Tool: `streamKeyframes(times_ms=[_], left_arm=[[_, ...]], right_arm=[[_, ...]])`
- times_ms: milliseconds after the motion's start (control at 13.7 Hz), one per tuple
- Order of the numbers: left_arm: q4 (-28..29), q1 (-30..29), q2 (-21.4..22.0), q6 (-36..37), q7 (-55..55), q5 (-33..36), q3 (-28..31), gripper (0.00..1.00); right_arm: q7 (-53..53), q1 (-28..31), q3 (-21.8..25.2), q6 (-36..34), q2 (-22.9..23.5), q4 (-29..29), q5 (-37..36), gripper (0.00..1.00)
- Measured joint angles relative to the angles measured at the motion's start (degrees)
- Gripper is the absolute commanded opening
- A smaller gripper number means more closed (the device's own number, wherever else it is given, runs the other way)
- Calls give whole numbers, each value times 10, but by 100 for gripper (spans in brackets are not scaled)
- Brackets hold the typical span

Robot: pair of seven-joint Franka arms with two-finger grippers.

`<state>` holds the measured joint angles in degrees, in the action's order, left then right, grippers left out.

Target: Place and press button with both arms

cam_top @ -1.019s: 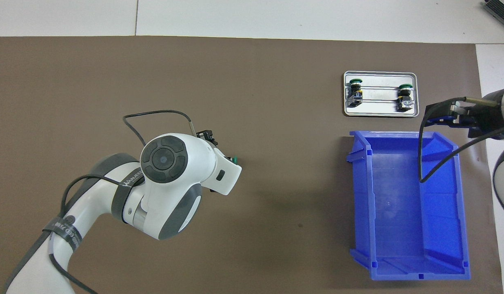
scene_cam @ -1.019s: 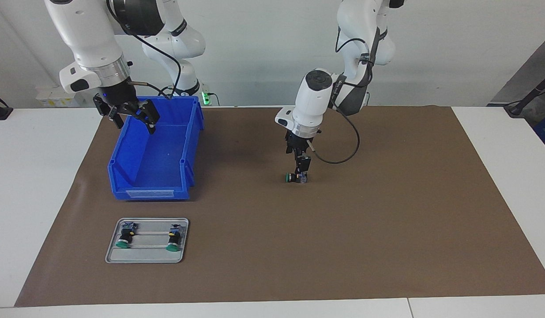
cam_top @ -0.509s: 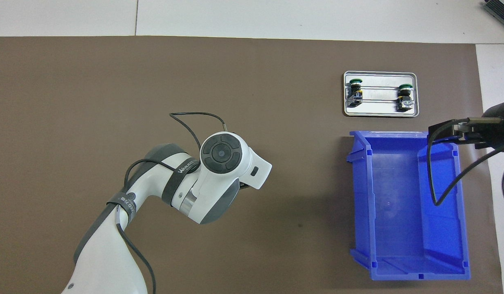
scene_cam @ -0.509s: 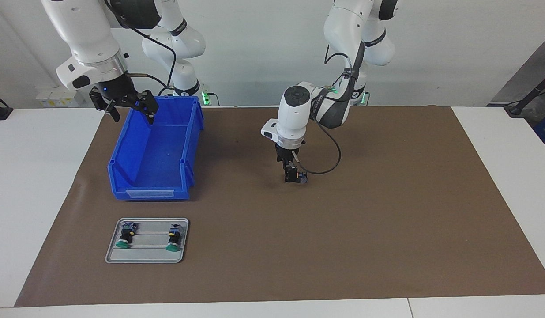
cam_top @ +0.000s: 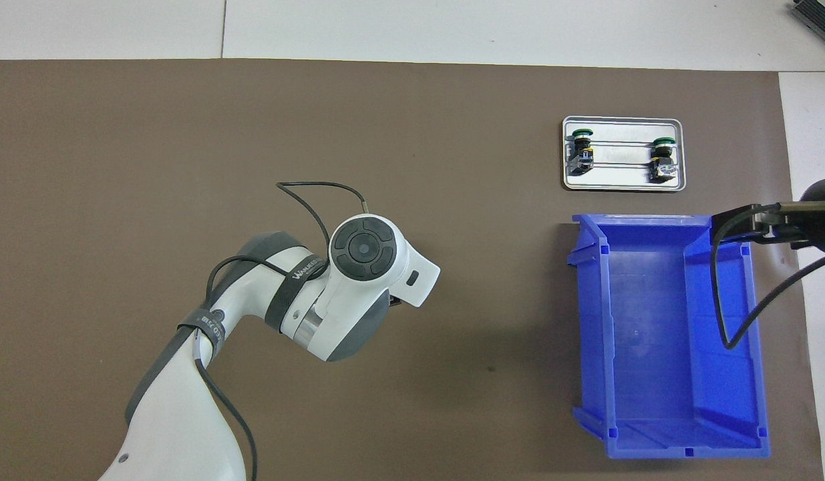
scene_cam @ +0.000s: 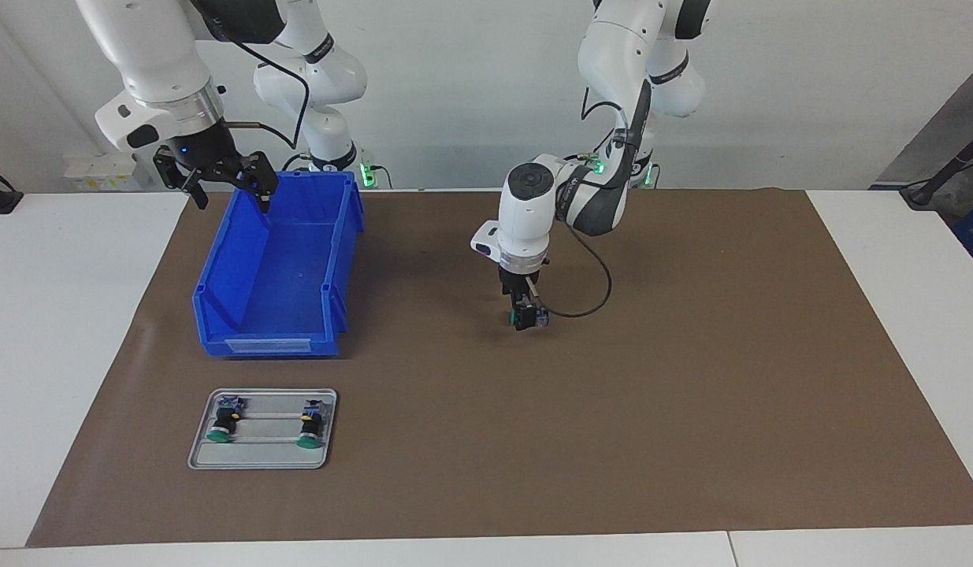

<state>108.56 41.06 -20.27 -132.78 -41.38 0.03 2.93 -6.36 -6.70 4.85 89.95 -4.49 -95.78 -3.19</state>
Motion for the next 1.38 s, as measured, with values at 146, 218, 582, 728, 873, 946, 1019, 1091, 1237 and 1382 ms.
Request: streamKeyframes(times_ms=[146,218,582,728,873,946,1019,1091,1237,1382], left_arm=[[4,-2,-4,-5,0,0,1,100],[6,-2,-6,-6,0,0,1,100],[34,-2,-11,-45,0,1,1,100],[42,-2,-11,-56,0,1,1,99],[43,-2,-11,-61,0,1,1,97],[43,-2,-11,-62,0,1,1,97],[43,-2,-11,-62,0,1,0,94],[43,-2,-11,-62,0,1,0,80],[43,-2,-11,-68,0,3,0,80],[43,-2,-11,-72,0,9,0,80]], right_arm=[[-7,3,0,0,0,-1,0,100],[-12,3,0,0,0,-1,0,100],[-14,3,0,0,0,-1,0,100],[-14,3,0,0,-1,-1,1,100],[-14,3,0,0,-1,-1,1,100],[-14,3,0,0,-1,-1,1,100],[-14,3,0,0,-1,-1,1,100],[-14,3,0,0,-1,-1,1,100],[-14,3,0,0,-1,-1,1,100],[-14,3,0,0,-1,-1,1,100]])
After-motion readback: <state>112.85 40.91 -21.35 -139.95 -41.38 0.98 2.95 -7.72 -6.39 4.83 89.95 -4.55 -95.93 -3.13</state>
